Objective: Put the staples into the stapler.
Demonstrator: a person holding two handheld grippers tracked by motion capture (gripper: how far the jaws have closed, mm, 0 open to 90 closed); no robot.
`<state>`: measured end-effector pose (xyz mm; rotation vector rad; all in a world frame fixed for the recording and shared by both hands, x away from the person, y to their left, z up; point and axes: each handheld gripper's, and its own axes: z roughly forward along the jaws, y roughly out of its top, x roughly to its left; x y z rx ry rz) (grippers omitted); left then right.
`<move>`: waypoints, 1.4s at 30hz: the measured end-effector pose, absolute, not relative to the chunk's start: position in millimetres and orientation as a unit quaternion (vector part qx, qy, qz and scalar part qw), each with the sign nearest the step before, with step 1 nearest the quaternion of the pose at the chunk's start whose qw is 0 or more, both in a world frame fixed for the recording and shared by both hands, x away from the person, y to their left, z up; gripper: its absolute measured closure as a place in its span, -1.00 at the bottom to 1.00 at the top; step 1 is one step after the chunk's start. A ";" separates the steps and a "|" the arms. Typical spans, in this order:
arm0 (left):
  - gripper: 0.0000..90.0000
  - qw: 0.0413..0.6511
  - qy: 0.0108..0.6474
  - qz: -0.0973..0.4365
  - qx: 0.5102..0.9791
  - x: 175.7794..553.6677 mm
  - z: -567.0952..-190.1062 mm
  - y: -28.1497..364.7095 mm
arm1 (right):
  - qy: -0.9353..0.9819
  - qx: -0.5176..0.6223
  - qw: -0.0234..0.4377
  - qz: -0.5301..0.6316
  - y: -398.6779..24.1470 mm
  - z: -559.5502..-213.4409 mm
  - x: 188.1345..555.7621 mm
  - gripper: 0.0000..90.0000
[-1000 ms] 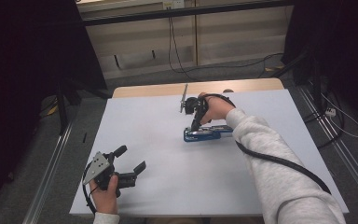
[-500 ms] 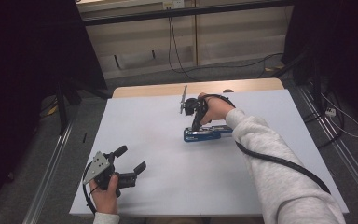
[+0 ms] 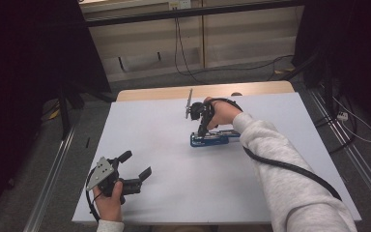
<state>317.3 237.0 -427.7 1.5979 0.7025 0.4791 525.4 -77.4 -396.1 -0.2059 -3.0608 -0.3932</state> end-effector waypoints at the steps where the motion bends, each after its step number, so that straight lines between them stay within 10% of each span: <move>1: -0.91 0.619 0.306 0.205 0.694 317.0 -427.7 236.6 | -0.989 -0.068 0.024 -0.127 -77.2 -396.2 525.7 0.75; 42: -0.91 0.618 0.302 0.203 0.697 317.3 -427.4 237.3 | -0.990 -0.063 0.025 -0.127 -78.1 -395.2 528.0 0.75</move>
